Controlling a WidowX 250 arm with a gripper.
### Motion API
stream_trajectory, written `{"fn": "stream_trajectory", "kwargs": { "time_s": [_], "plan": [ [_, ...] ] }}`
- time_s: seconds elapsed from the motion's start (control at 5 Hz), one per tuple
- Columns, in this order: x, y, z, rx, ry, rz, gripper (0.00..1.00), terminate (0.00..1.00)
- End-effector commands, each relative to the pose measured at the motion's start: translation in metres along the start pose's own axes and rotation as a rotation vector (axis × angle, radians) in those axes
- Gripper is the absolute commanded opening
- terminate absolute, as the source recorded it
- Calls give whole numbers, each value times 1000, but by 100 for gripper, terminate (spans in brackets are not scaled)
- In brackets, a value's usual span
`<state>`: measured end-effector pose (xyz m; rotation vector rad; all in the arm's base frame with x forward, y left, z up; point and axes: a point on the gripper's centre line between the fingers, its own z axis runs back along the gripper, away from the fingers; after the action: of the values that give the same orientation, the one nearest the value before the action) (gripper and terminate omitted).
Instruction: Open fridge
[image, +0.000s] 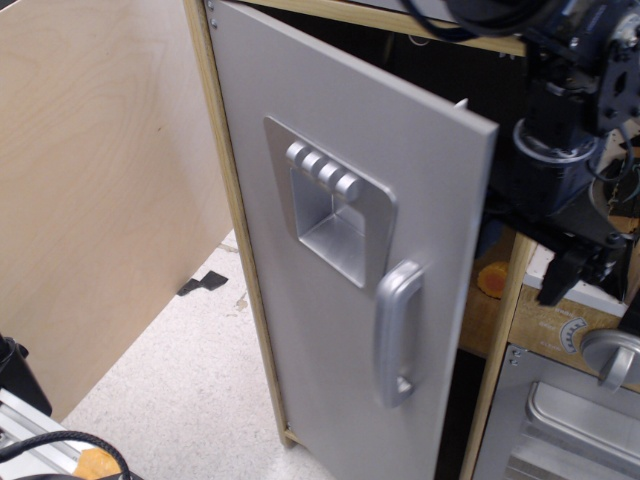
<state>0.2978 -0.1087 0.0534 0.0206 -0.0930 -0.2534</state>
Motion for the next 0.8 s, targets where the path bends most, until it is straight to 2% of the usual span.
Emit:
{"fn": "stream_trajectory", "kwargs": {
  "time_s": [0.0, 0.2, 0.6],
  "plan": [
    [-31, 16, 40, -39, -7, 104, 100, 0],
    [-50, 30, 51, -22, 3, 141, 100, 0],
    [-89, 66, 53, -24, 6, 206, 100, 0]
  ]
}}
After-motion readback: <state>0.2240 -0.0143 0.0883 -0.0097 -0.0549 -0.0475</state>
